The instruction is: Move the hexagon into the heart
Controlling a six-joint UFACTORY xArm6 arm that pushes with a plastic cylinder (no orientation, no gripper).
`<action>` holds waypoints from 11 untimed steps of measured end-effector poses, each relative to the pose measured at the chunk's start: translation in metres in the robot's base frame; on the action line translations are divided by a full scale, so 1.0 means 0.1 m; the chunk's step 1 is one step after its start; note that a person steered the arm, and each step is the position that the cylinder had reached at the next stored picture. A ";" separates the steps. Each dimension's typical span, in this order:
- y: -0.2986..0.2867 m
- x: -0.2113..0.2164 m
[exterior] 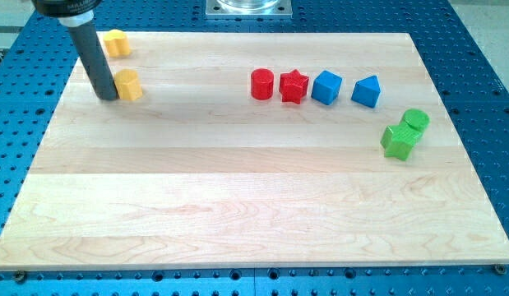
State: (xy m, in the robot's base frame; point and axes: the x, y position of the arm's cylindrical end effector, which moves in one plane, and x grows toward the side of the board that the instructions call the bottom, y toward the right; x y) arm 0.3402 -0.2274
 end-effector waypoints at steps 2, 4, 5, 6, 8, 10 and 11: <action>-0.16 0.36; 0.16 0.42; 0.37 0.35; 0.39 0.28; 0.44 0.29; 0.68 0.36; 0.58 0.02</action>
